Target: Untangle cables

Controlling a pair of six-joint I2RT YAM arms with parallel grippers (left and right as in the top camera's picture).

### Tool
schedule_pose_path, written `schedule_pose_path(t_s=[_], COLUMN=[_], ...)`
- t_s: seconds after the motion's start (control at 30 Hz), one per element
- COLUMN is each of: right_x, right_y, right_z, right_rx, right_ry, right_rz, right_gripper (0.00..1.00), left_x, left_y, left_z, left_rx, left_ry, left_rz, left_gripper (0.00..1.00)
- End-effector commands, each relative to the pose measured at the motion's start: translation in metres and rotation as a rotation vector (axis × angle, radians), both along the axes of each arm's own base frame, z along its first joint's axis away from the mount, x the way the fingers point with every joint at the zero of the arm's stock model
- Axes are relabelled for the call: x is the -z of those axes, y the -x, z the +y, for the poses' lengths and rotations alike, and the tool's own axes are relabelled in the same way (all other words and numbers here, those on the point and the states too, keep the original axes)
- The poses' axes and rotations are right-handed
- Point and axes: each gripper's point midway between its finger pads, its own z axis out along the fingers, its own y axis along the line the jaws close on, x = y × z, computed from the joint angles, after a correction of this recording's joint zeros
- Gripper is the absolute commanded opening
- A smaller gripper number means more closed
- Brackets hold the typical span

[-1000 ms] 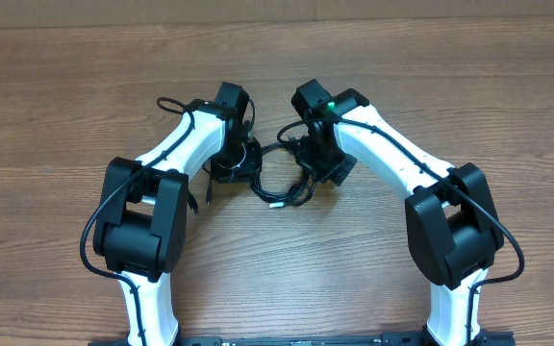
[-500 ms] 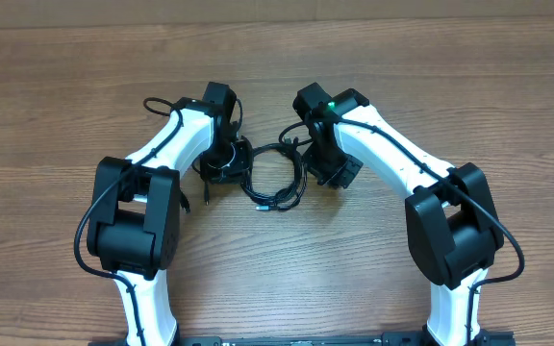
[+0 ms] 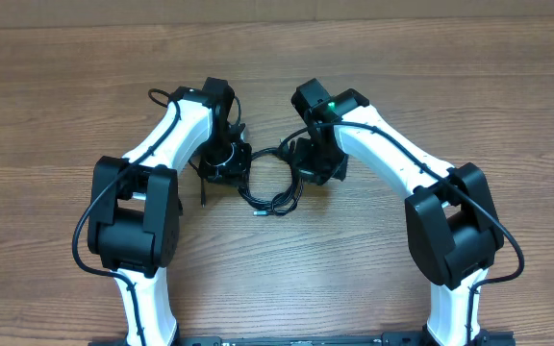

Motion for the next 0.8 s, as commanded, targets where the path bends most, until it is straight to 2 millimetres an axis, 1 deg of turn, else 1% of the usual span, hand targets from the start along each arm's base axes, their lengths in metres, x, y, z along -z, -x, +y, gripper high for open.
schedule_pose_path(t_s=[0.0,0.03,0.1,0.17,0.23,0.27,0.3,0.33,0.37,0.47,0.5,0.6,0.7,0.77], right_x=[-0.008,-0.005,0.001,0.008,0.015,0.018,0.021,0.025,0.028,0.039,0.042,0.049,0.056,0.057], right_y=[0.006,0.004,-0.001,-0.004,-0.006,-0.007,-0.007,-0.007,-0.007,-0.004,-0.002,0.003,0.010,0.017], right_z=[0.022,0.023,0.023,0.025,0.026,0.027,0.027,0.027,0.027,0.025,0.024,0.022,0.017,0.021], right_rx=[-0.148,-0.148,-0.148,-0.150,-0.151,-0.151,-0.150,-0.137,-0.120,-0.023,0.016,0.103,0.233,0.305], right_ry=[-0.157,-0.157,-0.159,-0.169,-0.175,-0.180,-0.184,-0.186,-0.188,-0.189,-0.188,-0.183,-0.167,-0.188], right_rz=[-0.021,-0.035,-0.061,-0.084,-0.104,-0.113,-0.120,-0.122,-0.120,-0.093,-0.079,-0.042,0.020,0.078], right_gripper=[0.13,0.23,0.35,0.41,0.43,0.42,0.38,0.31,0.22,0.06,0.04,0.04,0.04,0.04], left_x=[-0.041,-0.047,-0.057,-0.058,-0.054,-0.053,-0.050,-0.047,-0.044,-0.032,-0.028,-0.016,-0.008,-0.004], left_y=[-0.010,-0.010,-0.007,-0.001,0.009,0.013,0.019,0.024,0.029,0.046,0.051,0.062,0.070,0.072], left_z=[-0.011,-0.011,-0.009,-0.005,-0.001,-0.001,0.000,0.000,0.001,0.000,-0.001,-0.001,-0.001,0.000], left_rx=[0.023,0.010,-0.033,-0.075,-0.099,-0.105,-0.116,-0.117,-0.119,-0.127,-0.134,-0.141,-0.164,-0.178], left_ry=[0.092,0.091,0.080,0.053,0.027,0.022,0.013,0.008,0.002,-0.019,-0.027,-0.040,-0.053,-0.058], left_rz=[-0.101,-0.112,-0.109,-0.073,-0.026,-0.008,0.017,0.035,0.053,0.108,0.125,0.152,0.176,0.184], left_gripper=[0.18,0.20,0.24,0.28,0.31,0.32,0.33,0.33,0.34,0.33,0.33,0.32,0.32,0.33])
